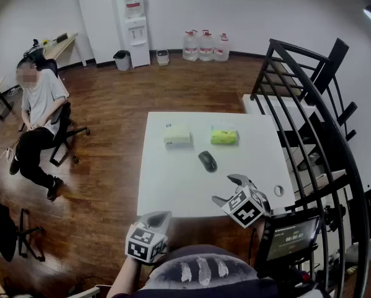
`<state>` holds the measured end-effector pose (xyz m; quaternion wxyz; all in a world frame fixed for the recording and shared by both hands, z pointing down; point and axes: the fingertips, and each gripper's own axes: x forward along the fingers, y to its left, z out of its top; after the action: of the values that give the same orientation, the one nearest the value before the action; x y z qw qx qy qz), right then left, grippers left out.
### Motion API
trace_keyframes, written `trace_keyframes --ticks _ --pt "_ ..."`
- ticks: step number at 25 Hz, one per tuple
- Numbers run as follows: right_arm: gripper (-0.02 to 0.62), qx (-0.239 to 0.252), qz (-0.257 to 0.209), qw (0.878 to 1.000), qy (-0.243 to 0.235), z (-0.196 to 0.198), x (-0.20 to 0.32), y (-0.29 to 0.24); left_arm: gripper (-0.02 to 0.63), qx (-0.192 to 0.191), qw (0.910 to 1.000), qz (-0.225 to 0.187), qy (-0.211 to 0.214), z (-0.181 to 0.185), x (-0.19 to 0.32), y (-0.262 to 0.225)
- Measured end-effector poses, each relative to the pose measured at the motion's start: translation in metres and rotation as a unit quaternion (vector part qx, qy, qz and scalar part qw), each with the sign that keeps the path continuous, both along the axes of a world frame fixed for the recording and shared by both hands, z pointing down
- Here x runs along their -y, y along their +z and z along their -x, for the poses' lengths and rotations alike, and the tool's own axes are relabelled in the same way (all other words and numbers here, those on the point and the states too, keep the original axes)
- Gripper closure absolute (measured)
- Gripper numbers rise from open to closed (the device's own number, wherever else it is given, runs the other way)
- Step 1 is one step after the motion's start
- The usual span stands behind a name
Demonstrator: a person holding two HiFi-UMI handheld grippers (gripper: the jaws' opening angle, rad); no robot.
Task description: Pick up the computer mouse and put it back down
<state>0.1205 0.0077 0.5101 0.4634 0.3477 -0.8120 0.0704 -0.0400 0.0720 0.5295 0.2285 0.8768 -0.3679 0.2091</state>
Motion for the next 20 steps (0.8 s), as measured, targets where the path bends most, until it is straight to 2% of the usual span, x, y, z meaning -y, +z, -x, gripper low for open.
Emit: trace_keyframes --ticks 1,4,8,11,12,14,20 --pt "0.226 0.004 -0.008 1.0 0.016 -0.001 0.006 -0.003 0.591 0.0 1.0 -0.003 -0.001 0.003 0.004 -0.002" --pt "0.172 0.01 -0.033 0.998 0.051 -0.003 0.024 -0.015 0.591 -0.001 1.0 -0.006 0.006 0.012 0.013 -0.002" --pt "0.149 0.009 -0.061 0.995 0.081 -0.006 0.042 -0.026 0.591 -0.003 0.9997 -0.001 0.026 0.02 0.02 0.005" --pt "0.088 0.03 -0.073 0.99 0.114 -0.008 0.057 -0.032 0.591 -0.001 0.9992 0.003 0.039 0.024 0.027 0.01" --pt "0.046 0.04 -0.077 0.989 0.124 -0.008 0.063 -0.034 0.591 0.001 0.9991 0.008 0.043 0.025 0.029 0.014" --pt "0.016 0.052 -0.08 0.986 0.134 -0.009 0.077 -0.034 0.591 0.003 0.9989 0.014 0.045 0.023 0.034 0.019" --pt "0.012 0.058 -0.059 0.988 0.129 -0.017 0.133 -0.004 0.591 0.012 0.9999 -0.001 0.012 0.007 0.077 0.015"
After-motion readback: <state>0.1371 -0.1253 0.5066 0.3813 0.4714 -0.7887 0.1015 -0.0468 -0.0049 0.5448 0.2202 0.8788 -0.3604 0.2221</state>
